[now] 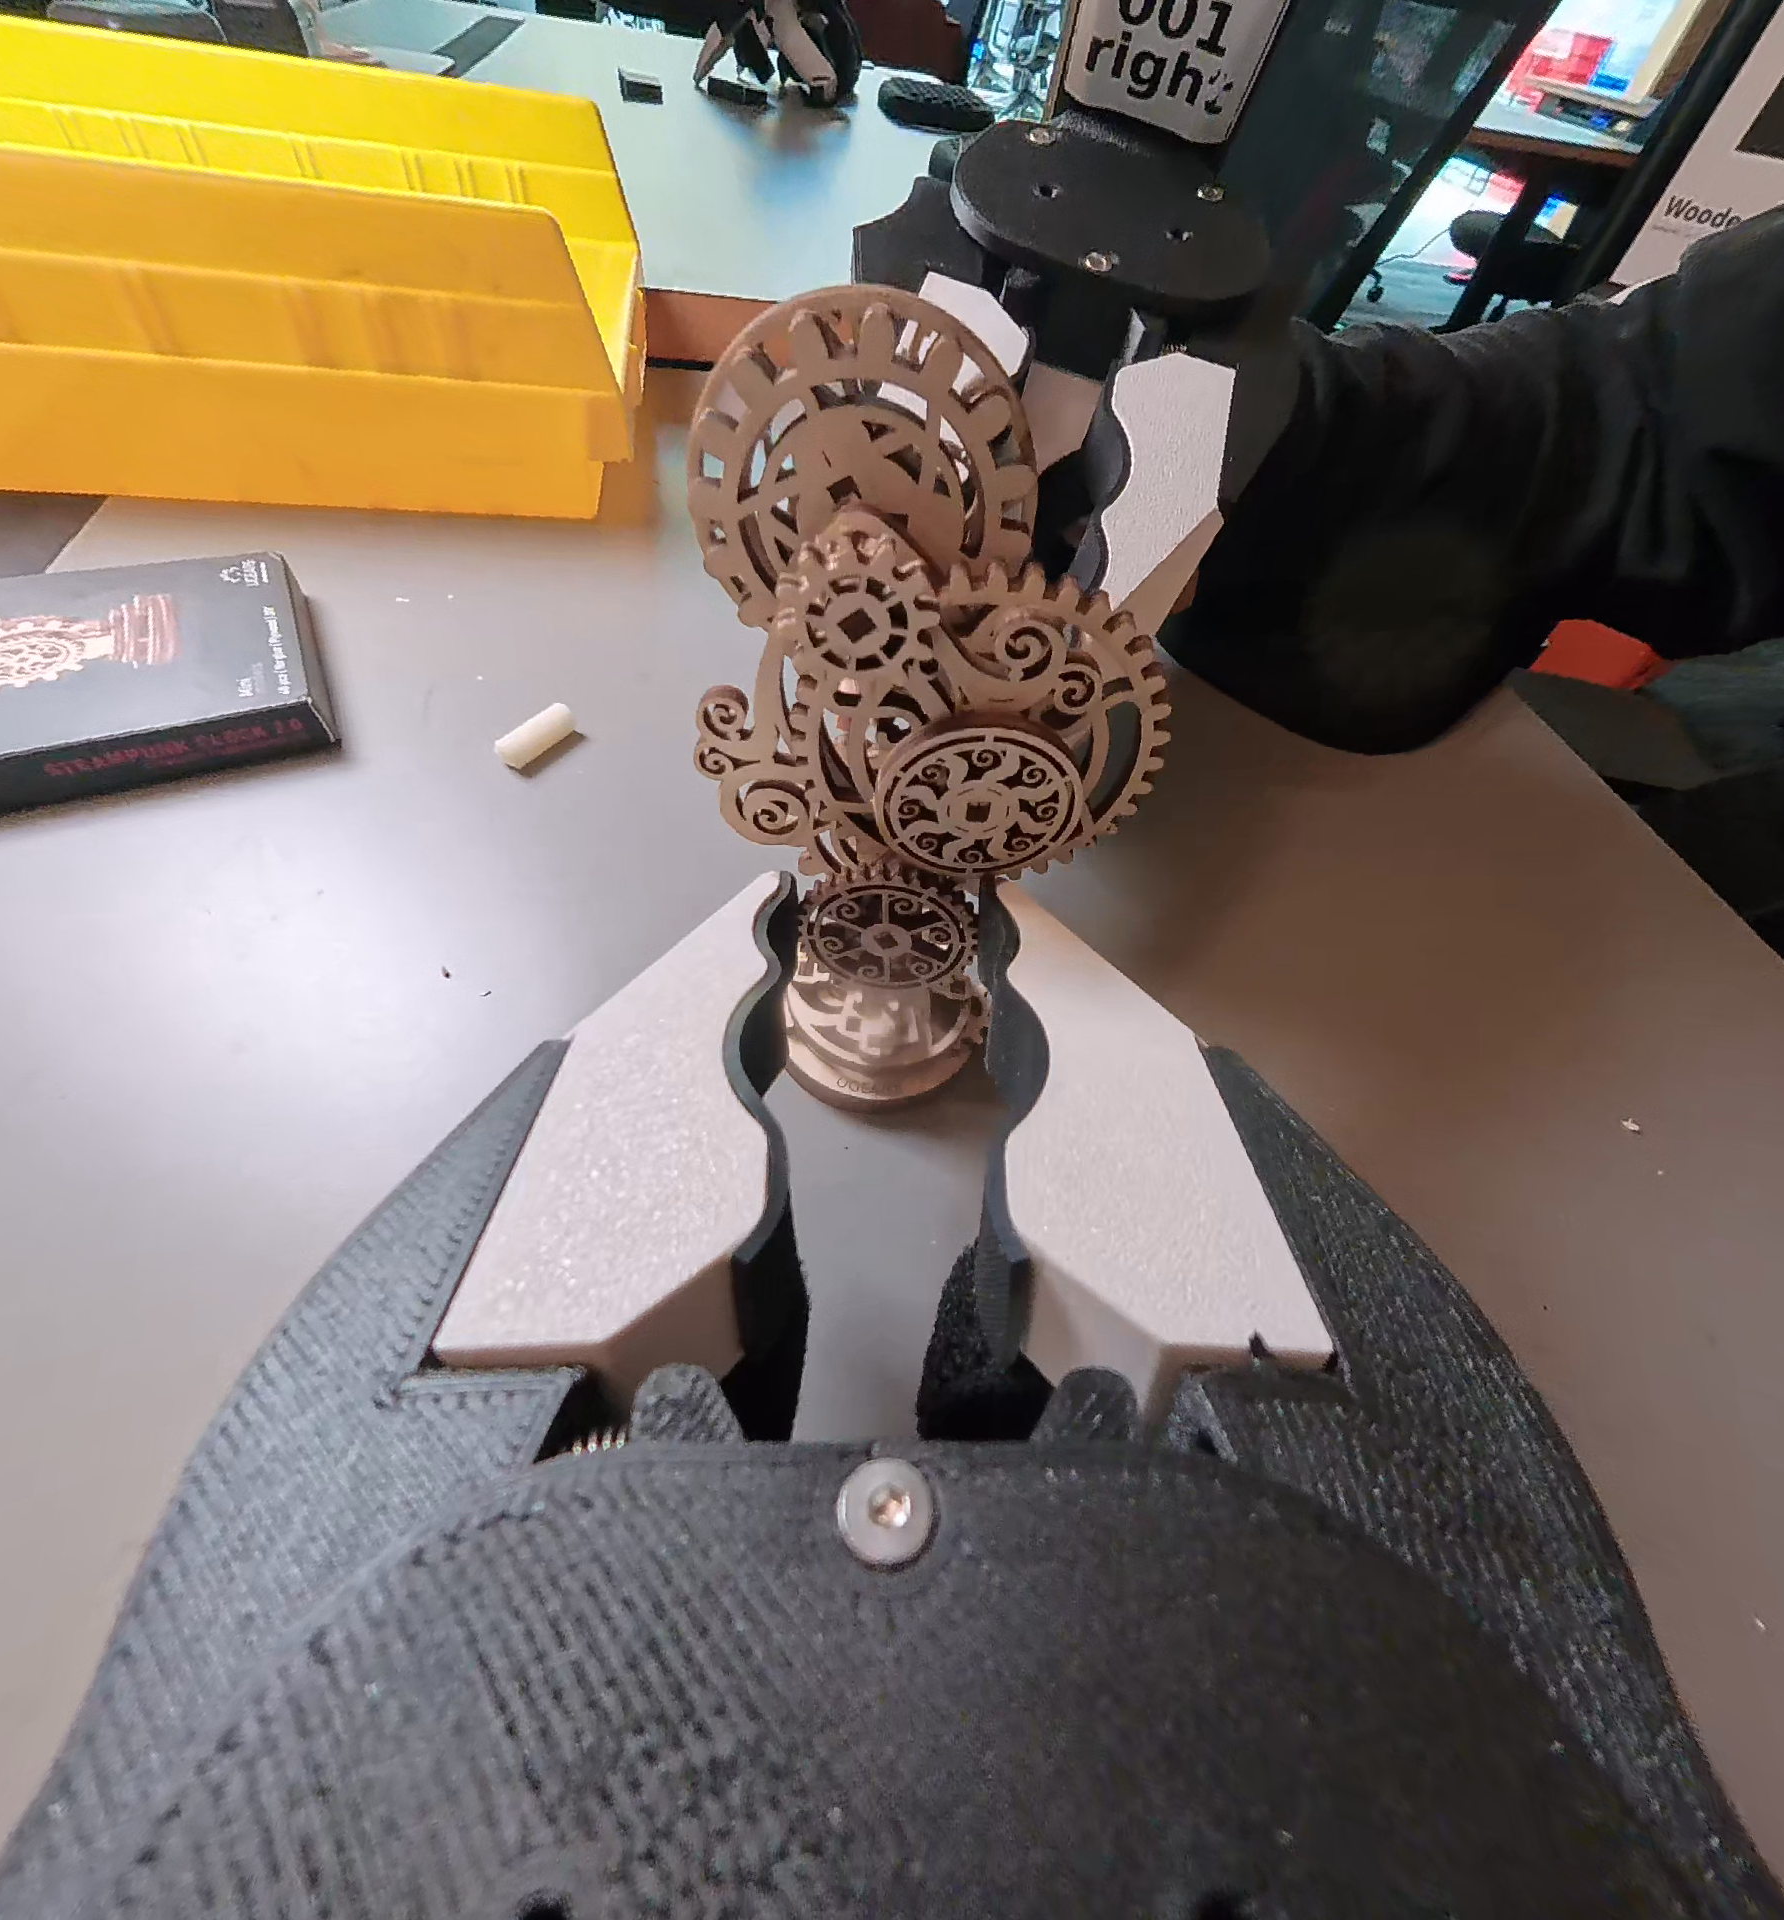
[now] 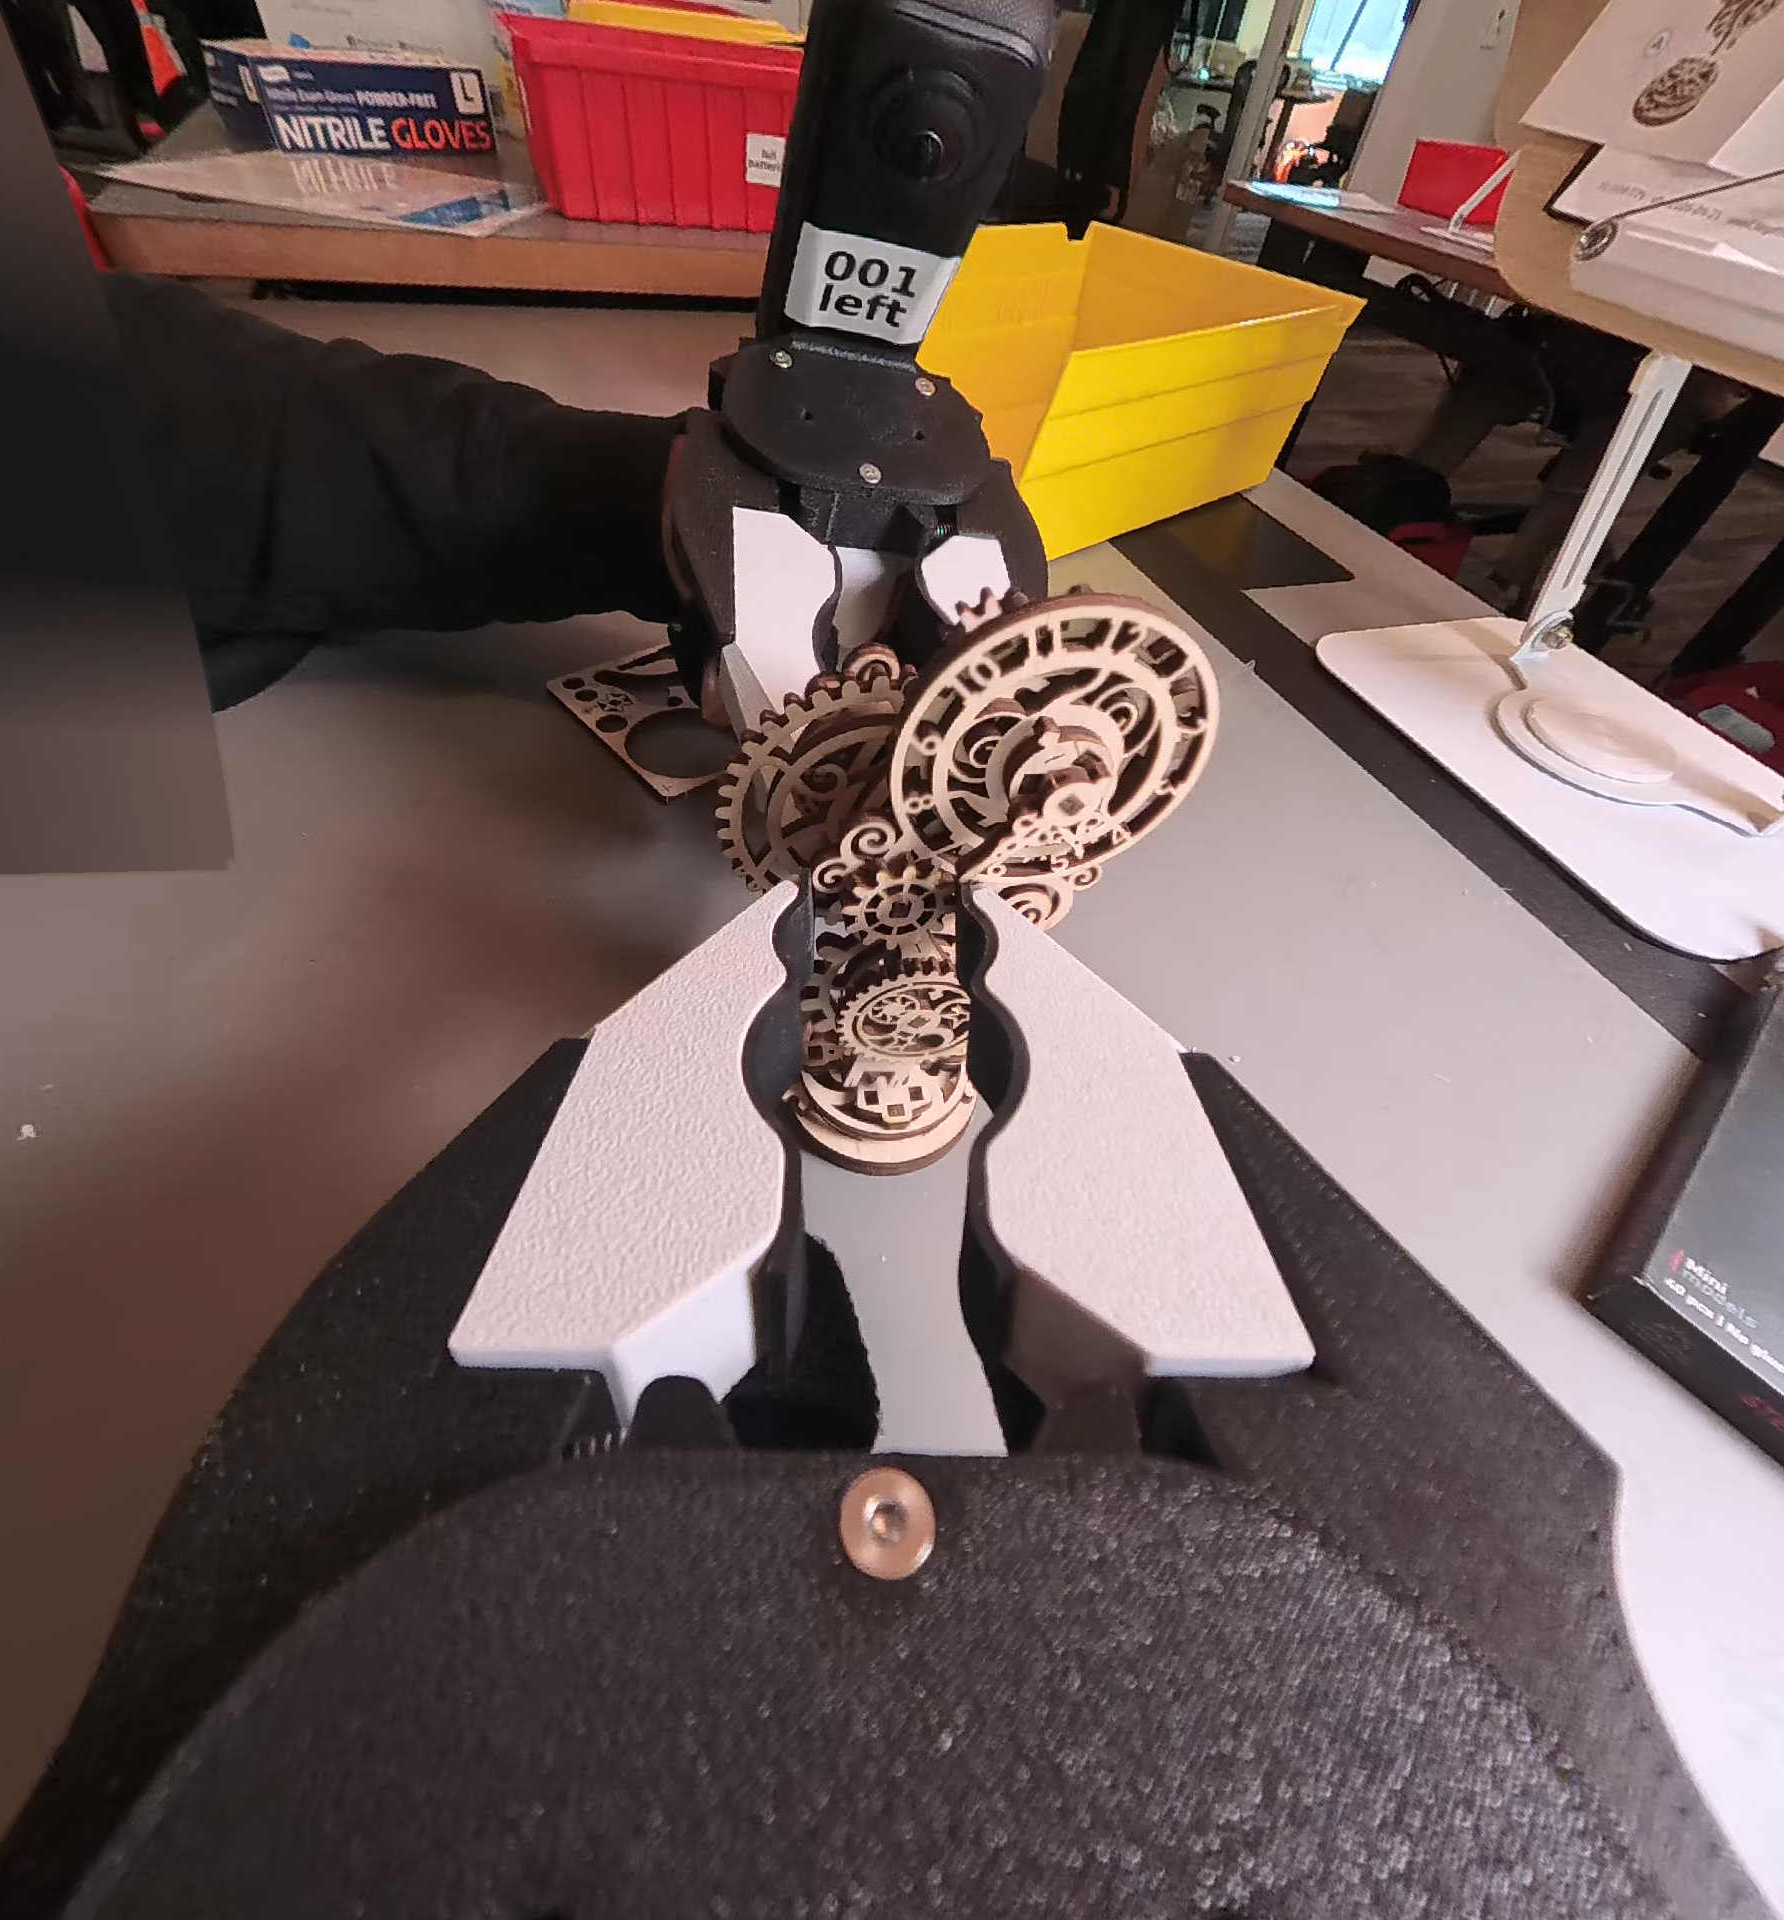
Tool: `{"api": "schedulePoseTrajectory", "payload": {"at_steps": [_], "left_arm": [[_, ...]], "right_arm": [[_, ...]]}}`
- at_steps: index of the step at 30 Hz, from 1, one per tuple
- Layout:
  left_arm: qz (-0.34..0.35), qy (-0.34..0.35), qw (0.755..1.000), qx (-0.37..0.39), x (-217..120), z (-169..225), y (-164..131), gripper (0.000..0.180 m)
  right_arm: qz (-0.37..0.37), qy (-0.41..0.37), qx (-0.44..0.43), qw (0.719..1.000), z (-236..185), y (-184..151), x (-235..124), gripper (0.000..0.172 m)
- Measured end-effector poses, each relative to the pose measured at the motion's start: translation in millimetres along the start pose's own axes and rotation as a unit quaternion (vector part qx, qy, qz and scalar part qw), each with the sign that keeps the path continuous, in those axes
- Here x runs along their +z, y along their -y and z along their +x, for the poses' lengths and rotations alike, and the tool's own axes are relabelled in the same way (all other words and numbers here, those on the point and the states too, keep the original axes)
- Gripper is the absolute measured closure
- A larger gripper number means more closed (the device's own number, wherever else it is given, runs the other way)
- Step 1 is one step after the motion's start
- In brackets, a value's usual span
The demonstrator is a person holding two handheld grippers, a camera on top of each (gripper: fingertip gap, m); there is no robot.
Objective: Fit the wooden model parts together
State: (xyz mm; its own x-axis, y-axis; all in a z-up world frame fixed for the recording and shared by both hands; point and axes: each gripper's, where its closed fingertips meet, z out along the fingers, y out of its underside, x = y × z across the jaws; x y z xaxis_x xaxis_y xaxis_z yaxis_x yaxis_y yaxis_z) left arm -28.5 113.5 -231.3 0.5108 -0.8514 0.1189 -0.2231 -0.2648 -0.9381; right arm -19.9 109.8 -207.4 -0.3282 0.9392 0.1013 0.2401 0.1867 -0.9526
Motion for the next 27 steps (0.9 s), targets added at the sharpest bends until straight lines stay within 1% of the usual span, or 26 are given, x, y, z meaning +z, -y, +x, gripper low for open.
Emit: {"api": "schedulePoseTrajectory", "payload": {"at_steps": [17,27], "left_arm": [[0.008,0.025,0.999,0.045,-1.6,-0.6,-0.2,0.148],[-0.009,0.039,0.997,0.064,0.3,-2.0,-4.6,0.148]], "right_arm": [[-0.003,0.0,-0.024,1.0,-1.8,0.1,1.0,0.147],[-0.005,0.011,-0.027,1.0,-1.1,-4.4,2.1,0.147]]}}
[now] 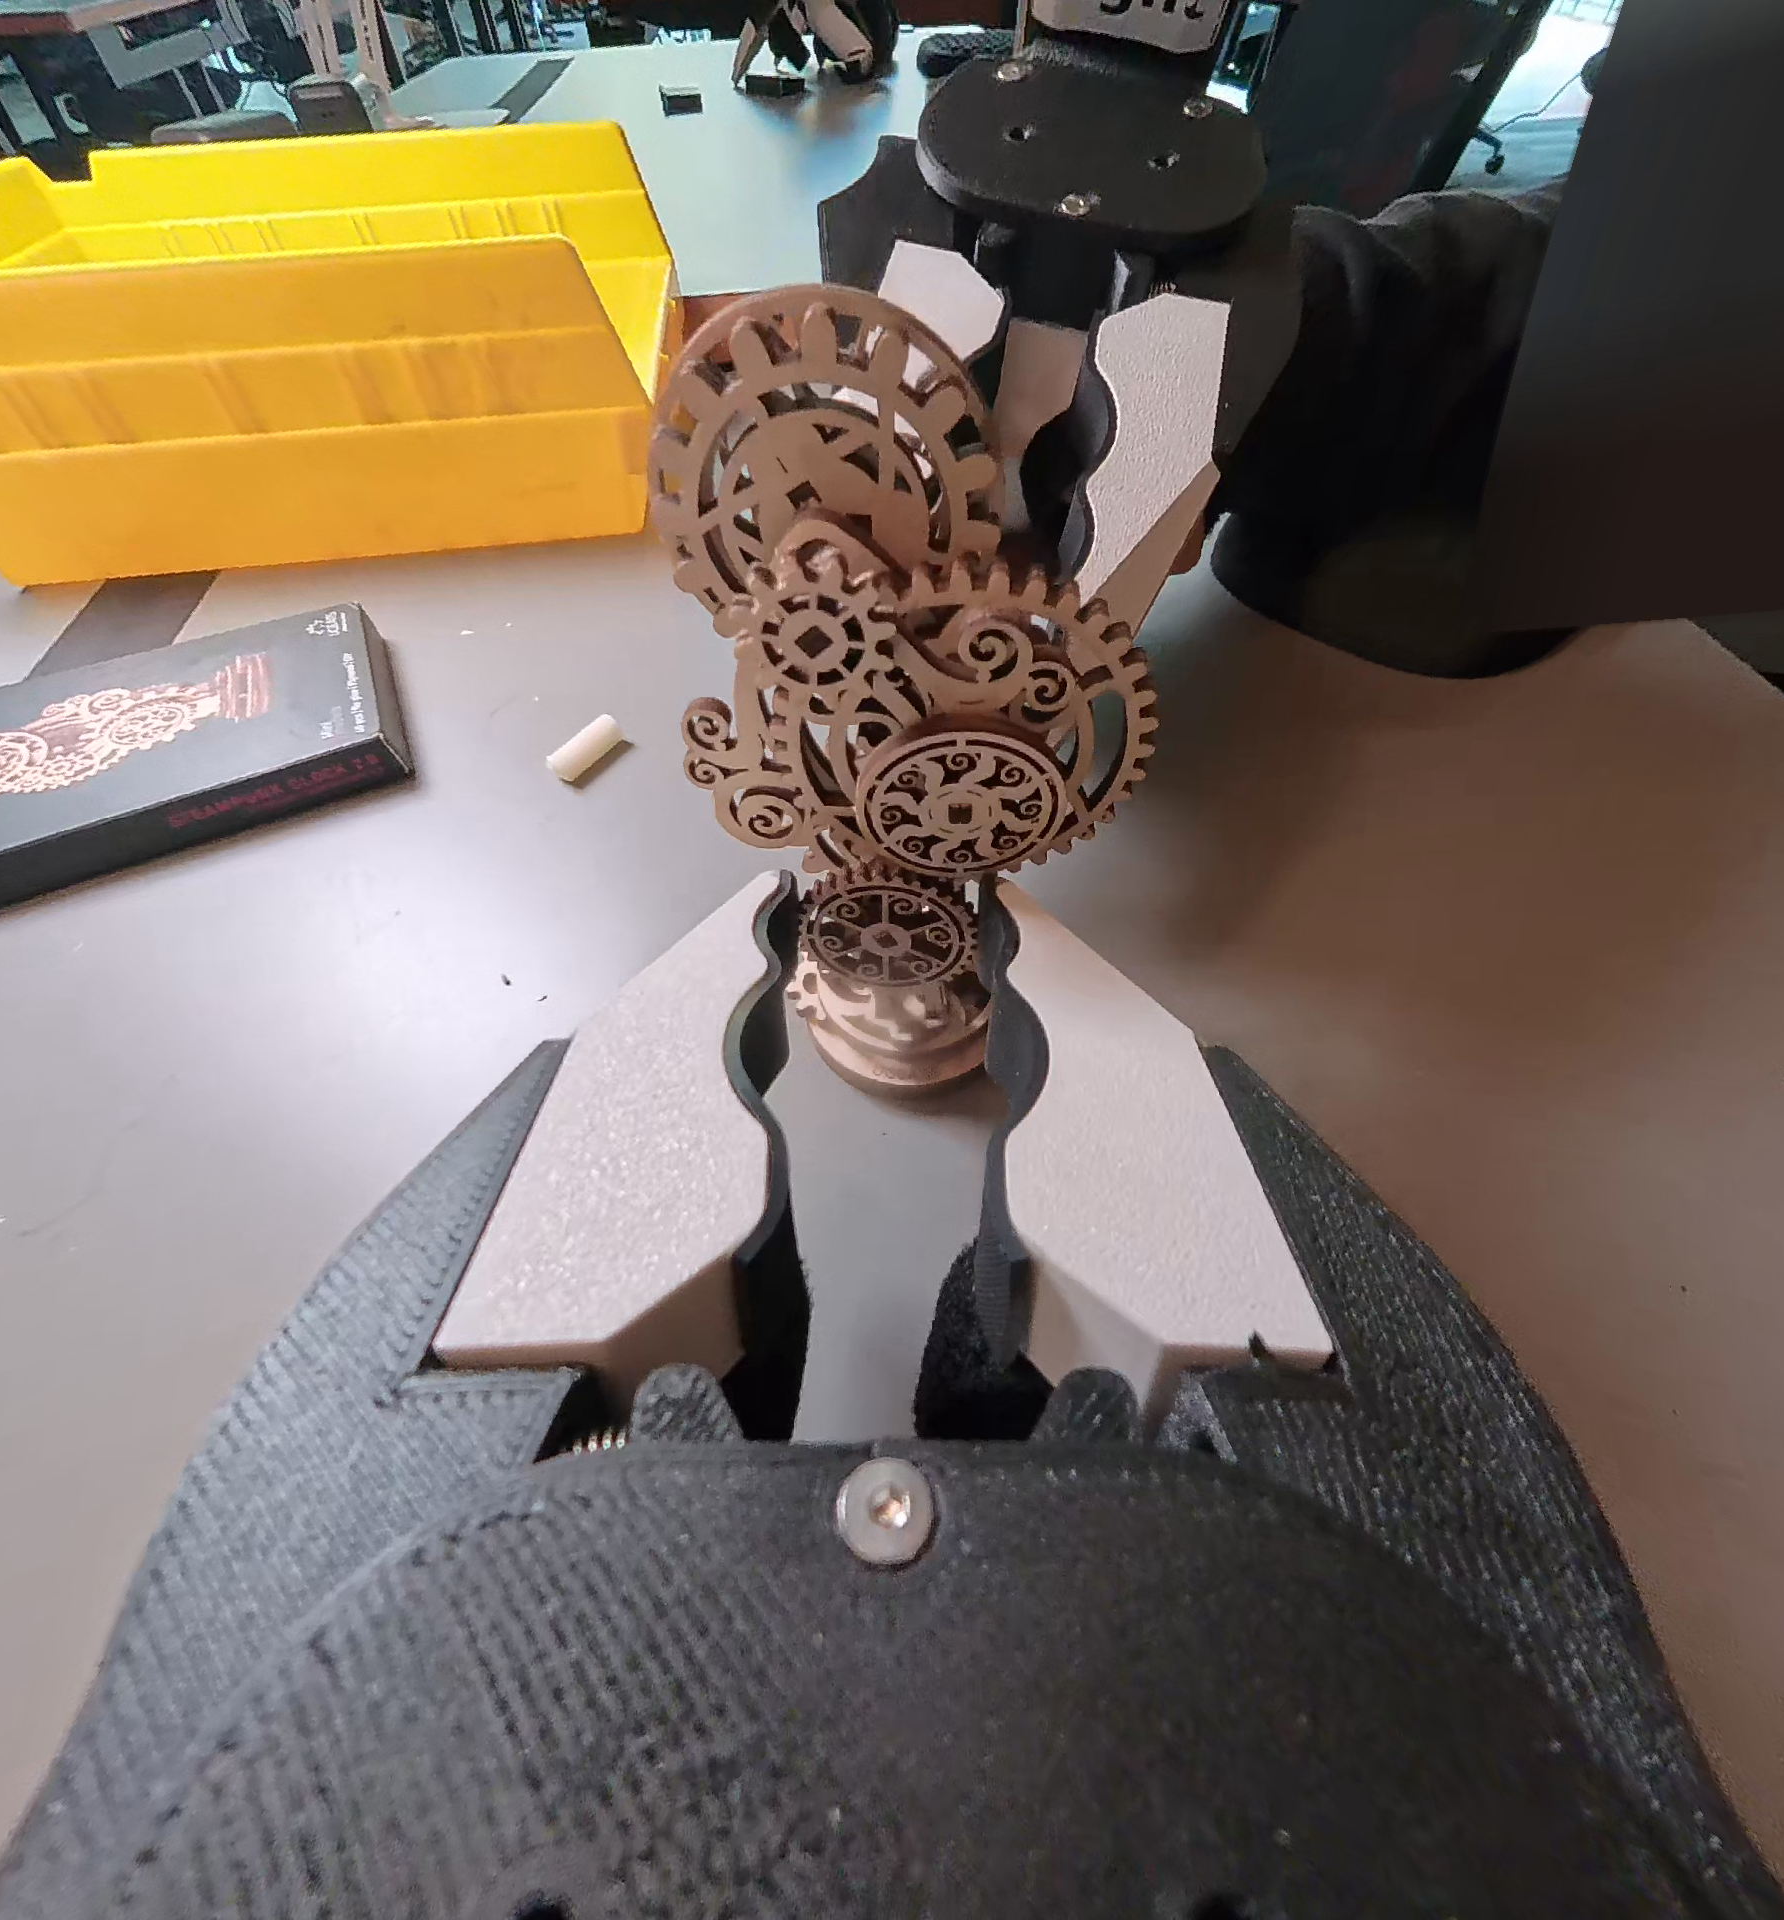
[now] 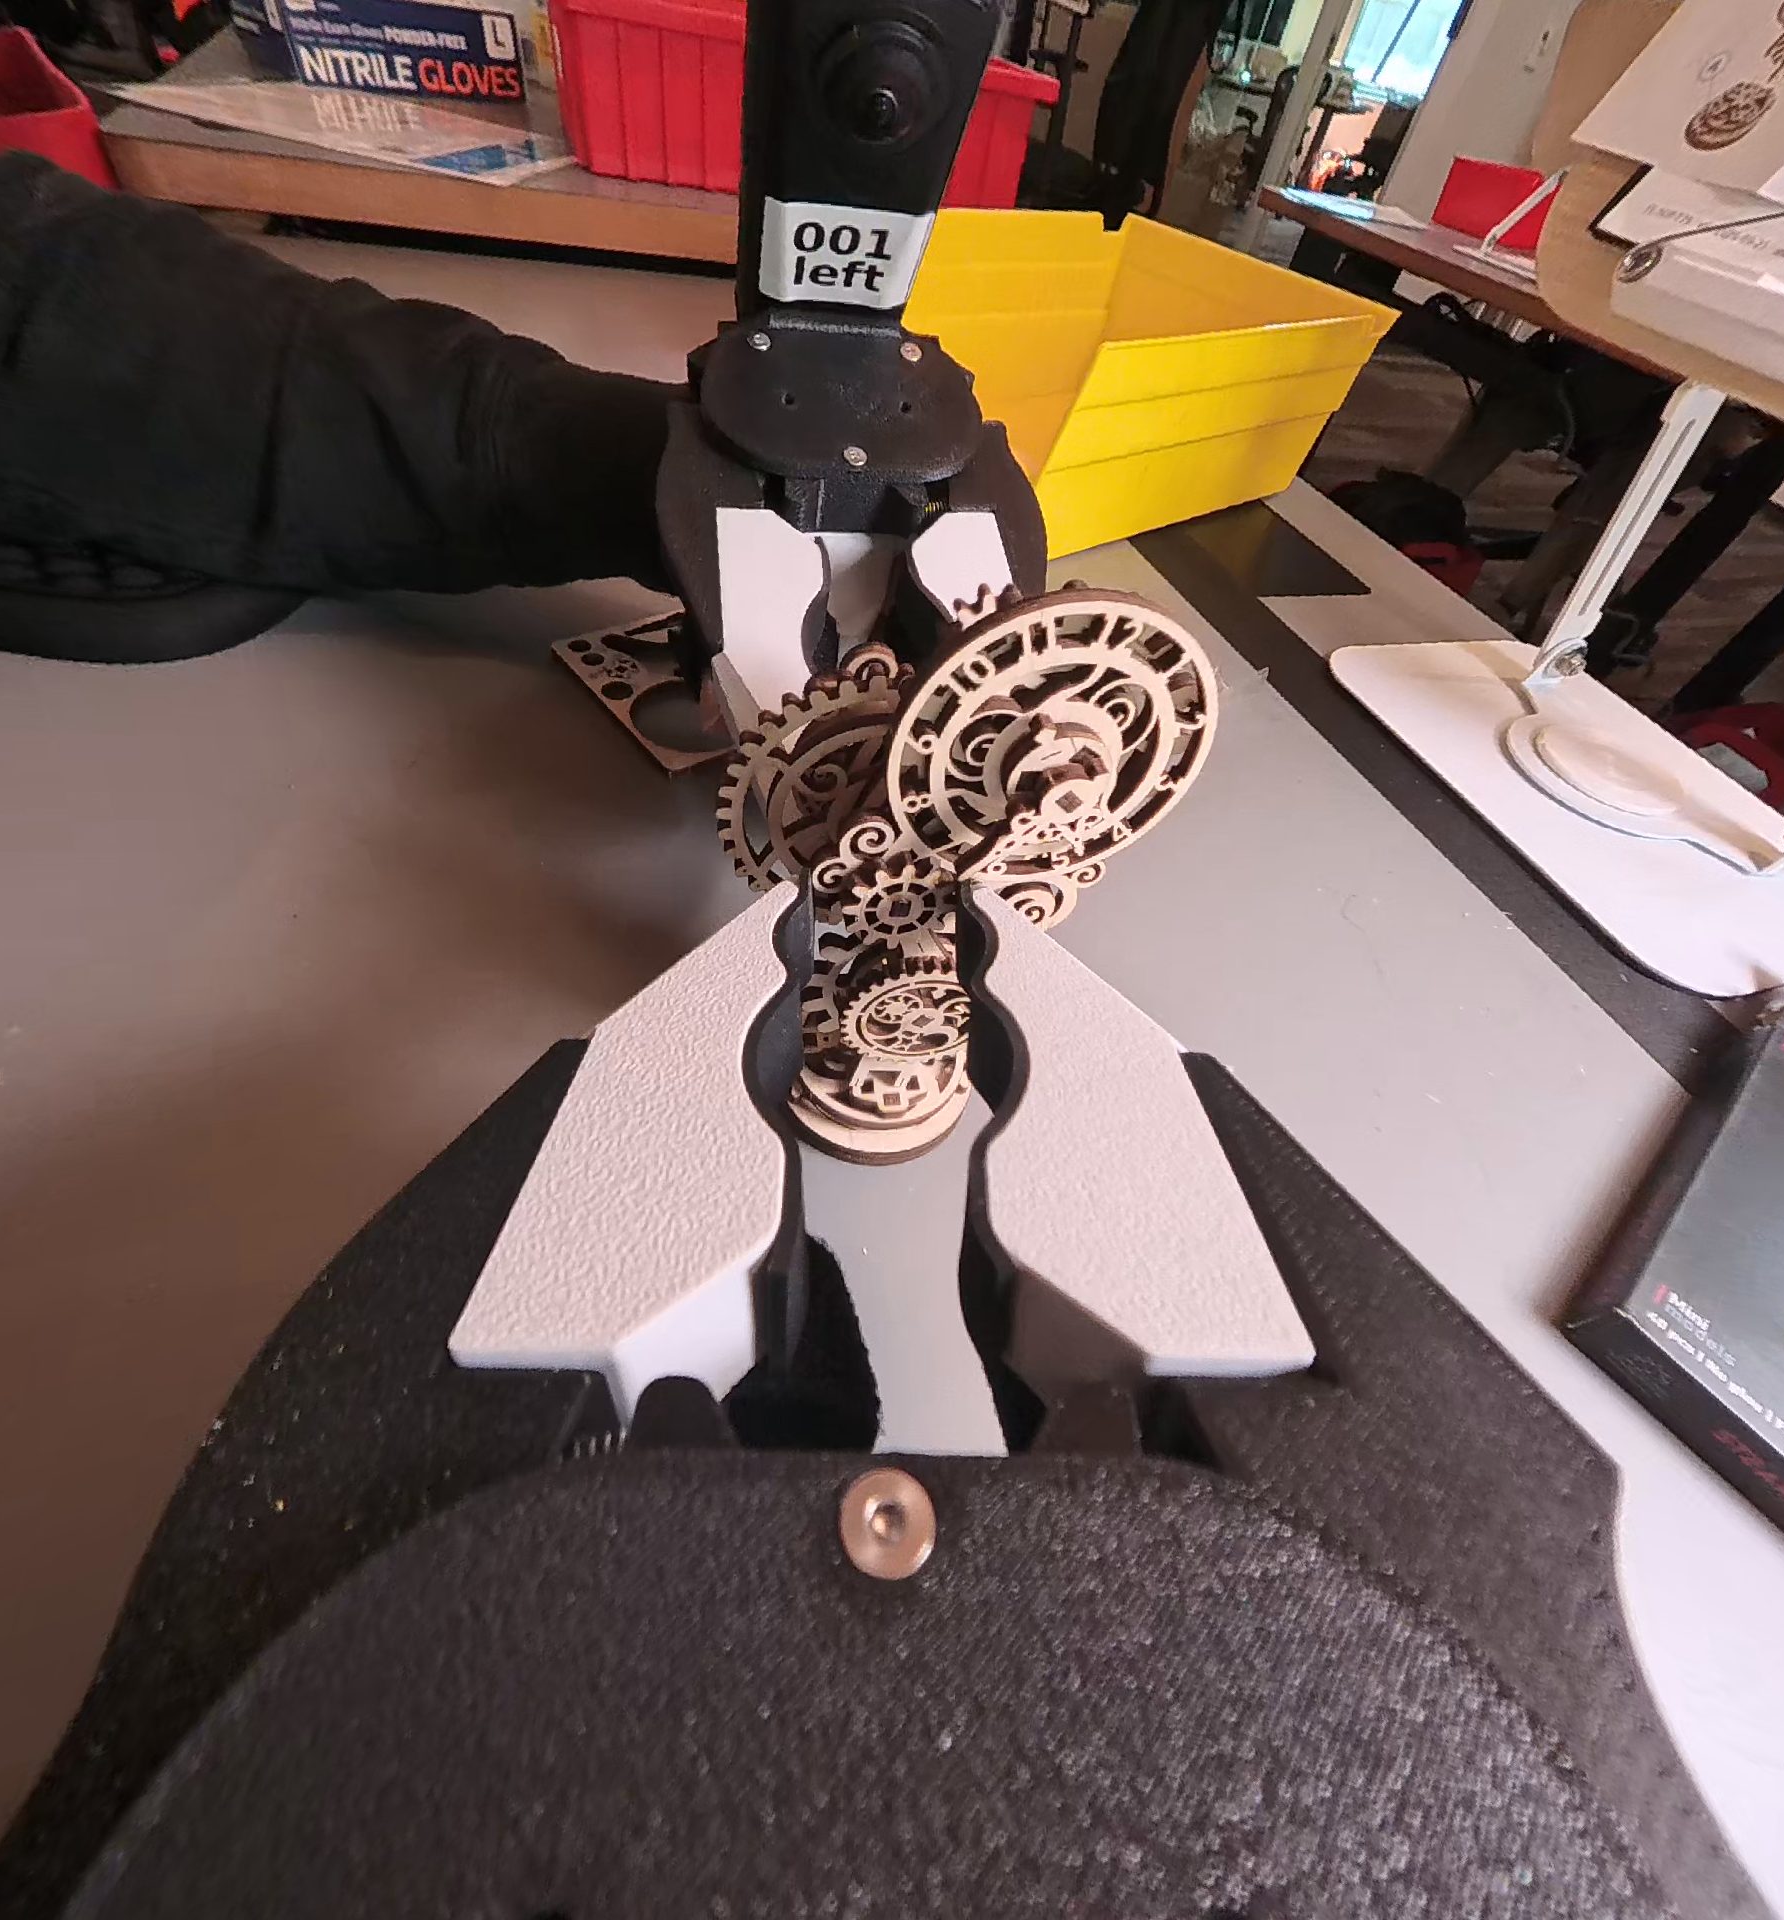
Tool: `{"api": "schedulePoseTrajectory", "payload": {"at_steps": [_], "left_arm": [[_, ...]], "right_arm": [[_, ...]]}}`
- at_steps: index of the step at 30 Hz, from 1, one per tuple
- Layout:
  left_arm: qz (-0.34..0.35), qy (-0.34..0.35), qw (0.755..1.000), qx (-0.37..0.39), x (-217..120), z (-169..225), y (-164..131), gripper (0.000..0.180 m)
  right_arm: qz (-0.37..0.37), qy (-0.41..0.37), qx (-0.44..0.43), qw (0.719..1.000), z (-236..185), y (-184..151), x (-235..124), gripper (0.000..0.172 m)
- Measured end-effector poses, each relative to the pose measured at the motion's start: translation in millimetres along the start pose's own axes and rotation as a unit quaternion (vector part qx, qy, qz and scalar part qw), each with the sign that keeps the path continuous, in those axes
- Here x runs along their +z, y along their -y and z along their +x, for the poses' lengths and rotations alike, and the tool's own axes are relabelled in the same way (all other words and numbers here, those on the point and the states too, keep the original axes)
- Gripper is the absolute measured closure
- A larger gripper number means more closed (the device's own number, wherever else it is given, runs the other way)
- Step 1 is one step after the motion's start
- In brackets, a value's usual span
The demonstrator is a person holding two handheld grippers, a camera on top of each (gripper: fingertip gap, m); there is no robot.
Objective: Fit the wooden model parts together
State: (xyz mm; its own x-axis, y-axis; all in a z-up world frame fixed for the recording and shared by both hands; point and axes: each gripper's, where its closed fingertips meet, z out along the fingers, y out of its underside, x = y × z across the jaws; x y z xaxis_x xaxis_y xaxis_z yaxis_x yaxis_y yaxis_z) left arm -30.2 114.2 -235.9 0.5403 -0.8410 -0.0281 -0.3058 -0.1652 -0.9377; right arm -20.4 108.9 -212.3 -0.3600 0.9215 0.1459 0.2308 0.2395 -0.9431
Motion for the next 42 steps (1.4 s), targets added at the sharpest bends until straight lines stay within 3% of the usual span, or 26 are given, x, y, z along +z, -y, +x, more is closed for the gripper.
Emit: {"api": "schedulePoseTrajectory", "payload": {"at_steps": [42], "left_arm": [[-0.014,0.032,0.999,0.027,-7.7,-4.0,-3.0,0.148]], "right_arm": [[-0.001,0.019,-0.034,0.999,6.6,0.7,5.3,0.147]]}}
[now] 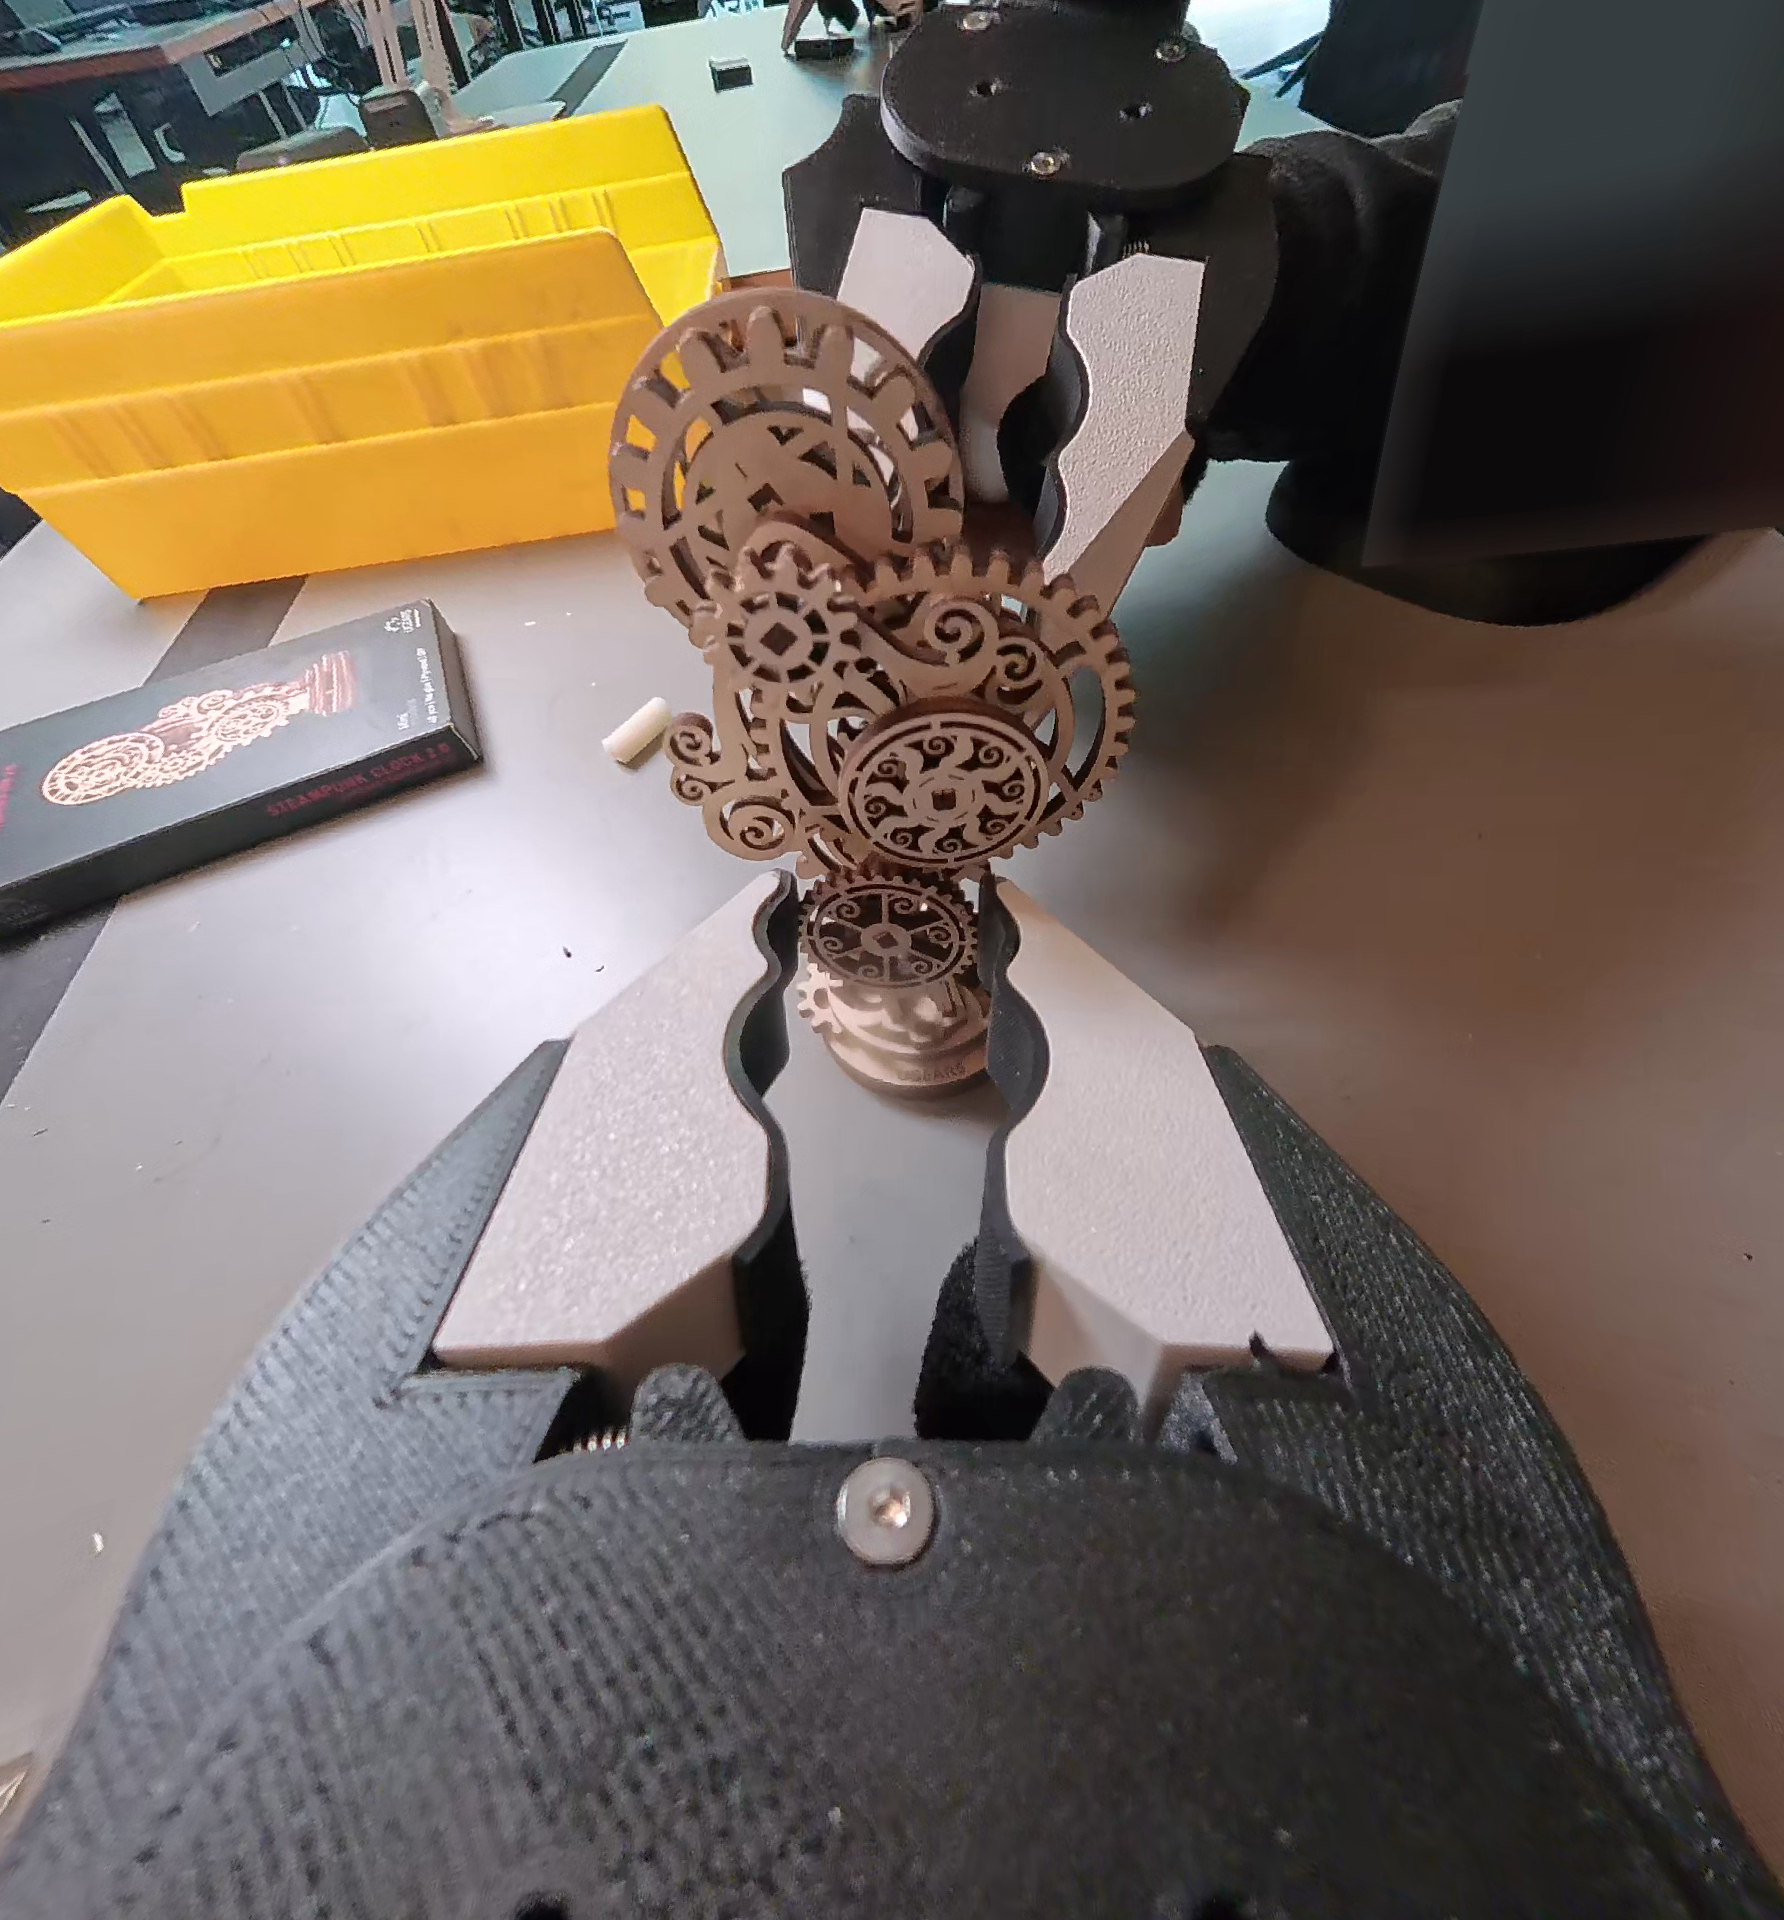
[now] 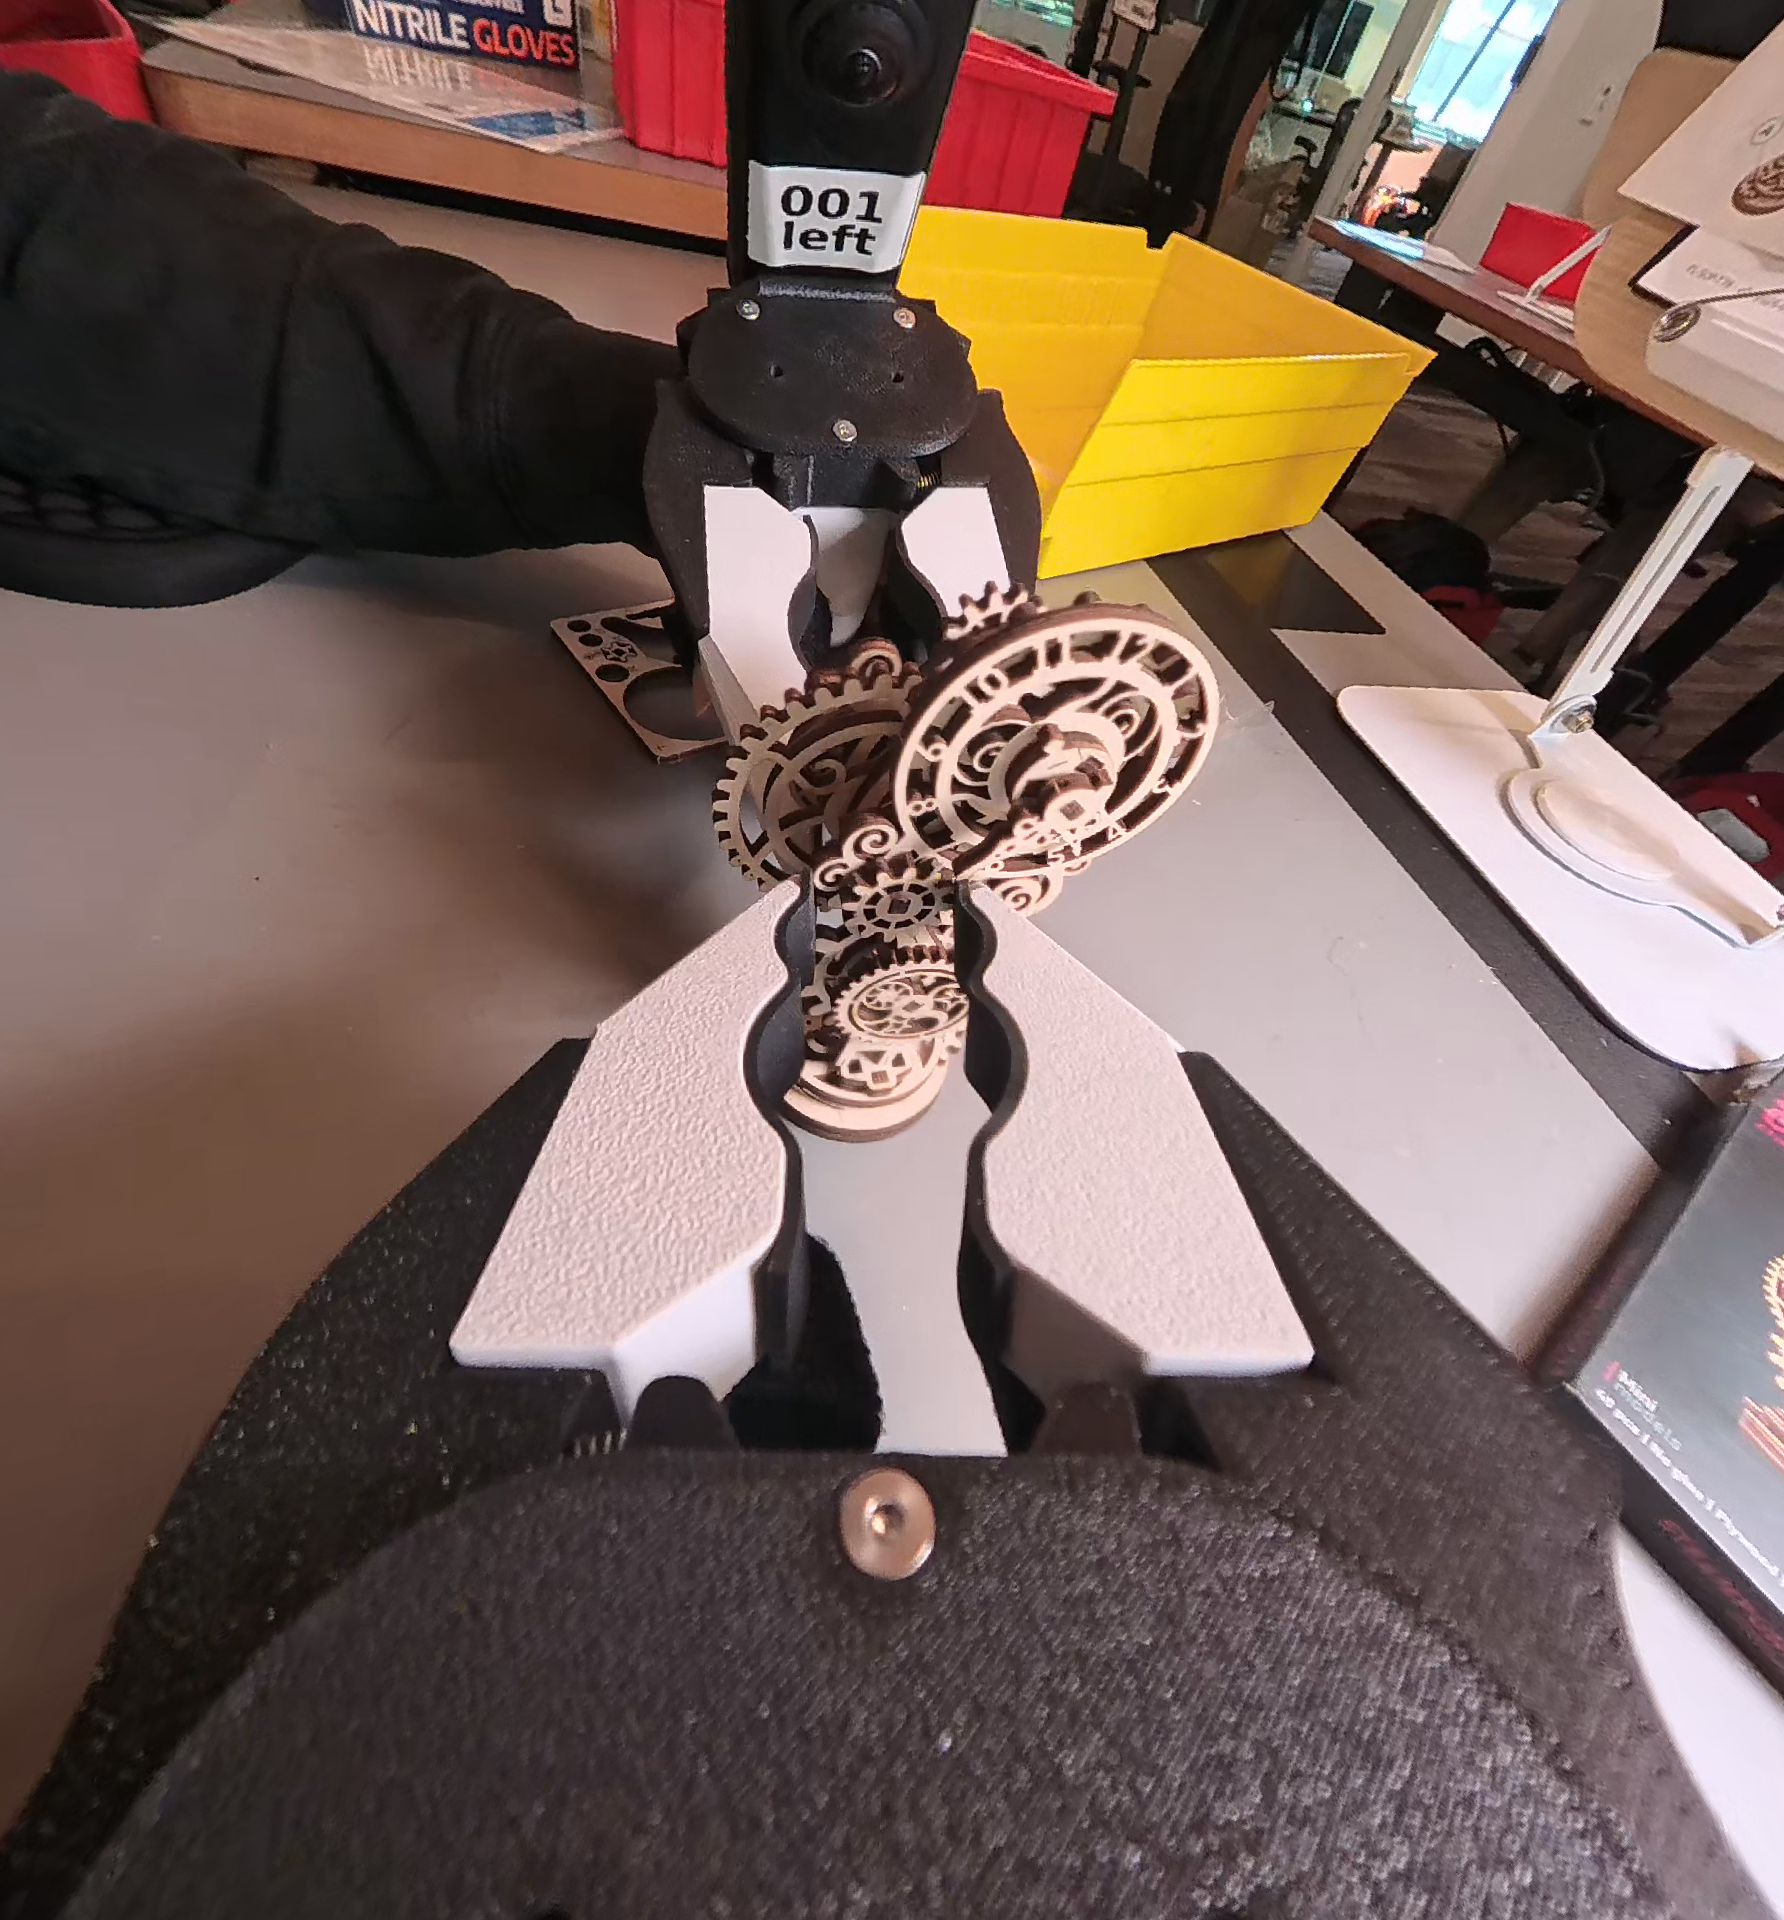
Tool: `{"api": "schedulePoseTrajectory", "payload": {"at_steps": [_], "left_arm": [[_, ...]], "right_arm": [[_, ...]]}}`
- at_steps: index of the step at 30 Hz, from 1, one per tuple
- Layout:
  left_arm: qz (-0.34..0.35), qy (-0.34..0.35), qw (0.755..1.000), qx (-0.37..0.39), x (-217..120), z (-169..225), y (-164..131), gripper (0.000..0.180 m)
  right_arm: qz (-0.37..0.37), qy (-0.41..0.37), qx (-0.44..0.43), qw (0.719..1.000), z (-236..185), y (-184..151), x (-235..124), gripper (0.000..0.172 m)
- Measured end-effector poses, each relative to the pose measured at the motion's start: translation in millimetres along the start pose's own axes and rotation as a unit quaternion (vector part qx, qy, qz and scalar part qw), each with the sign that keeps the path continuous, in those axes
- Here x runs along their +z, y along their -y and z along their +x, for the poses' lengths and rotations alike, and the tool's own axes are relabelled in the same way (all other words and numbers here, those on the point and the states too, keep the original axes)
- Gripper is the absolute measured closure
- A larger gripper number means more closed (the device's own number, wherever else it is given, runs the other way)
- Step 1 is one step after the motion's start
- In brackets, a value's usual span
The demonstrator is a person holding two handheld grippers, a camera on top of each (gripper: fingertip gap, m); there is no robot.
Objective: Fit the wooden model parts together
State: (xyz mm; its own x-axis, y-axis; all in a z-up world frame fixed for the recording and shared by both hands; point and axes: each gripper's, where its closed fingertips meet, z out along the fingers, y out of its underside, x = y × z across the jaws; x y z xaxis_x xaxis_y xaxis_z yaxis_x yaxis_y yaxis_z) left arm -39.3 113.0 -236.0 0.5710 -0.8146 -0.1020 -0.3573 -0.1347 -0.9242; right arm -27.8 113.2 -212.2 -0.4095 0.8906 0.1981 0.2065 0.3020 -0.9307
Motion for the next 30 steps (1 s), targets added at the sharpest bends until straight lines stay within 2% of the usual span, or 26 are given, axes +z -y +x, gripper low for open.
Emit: {"api": "schedulePoseTrajectory", "payload": {"at_steps": [17,30], "left_arm": [[0.005,0.048,0.999,0.023,-4.4,-3.0,2.7,0.148],[-0.003,0.077,0.997,0.024,-4.4,-1.1,0.9,0.147]], "right_arm": [[-0.027,-0.018,-0.083,0.996,5.1,1.1,-0.5,0.148],[-0.04,-0.016,-0.092,0.995,3.8,-1.1,-0.7,0.148]]}}
